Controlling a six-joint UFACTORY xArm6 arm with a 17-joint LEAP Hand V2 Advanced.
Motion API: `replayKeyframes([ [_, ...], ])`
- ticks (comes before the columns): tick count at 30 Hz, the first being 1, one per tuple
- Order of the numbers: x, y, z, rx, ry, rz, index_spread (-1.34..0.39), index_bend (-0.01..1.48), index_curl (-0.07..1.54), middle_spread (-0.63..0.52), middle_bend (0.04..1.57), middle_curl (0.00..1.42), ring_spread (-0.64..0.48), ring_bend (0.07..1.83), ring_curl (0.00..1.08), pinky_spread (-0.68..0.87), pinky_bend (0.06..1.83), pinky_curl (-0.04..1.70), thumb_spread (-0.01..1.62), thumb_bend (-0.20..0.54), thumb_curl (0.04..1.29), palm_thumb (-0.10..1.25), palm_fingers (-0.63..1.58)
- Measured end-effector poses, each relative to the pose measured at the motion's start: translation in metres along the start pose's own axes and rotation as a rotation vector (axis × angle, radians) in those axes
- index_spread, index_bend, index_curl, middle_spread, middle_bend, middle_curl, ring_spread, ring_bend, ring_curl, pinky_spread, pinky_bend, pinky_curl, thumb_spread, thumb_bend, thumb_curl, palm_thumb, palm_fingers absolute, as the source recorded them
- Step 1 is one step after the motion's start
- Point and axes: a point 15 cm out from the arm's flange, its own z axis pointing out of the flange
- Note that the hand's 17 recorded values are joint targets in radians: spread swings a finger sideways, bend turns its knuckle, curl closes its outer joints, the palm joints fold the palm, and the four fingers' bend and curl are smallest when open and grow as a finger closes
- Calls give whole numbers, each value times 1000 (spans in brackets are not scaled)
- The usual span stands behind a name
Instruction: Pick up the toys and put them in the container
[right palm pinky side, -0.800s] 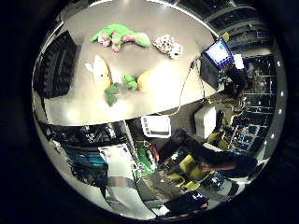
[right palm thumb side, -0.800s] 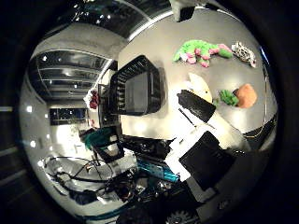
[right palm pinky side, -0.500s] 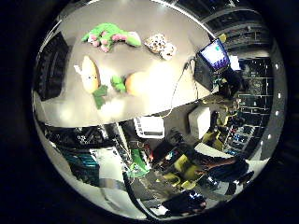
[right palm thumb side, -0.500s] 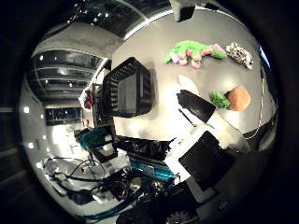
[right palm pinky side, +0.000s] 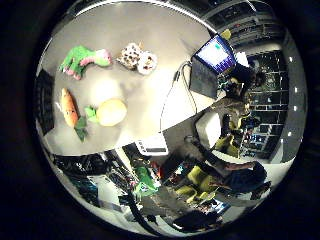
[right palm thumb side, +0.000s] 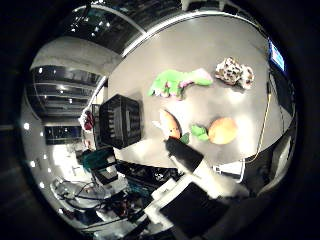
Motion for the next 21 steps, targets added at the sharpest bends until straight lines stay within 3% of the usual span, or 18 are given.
replayKeyframes([
  [21, 60, -96, 124, -118, 3, 13, -352, 149, 242, 53, 239, 335, 163, 328, 257, 383, 442, 318, 1000, -26, 296, 484, 93],
])
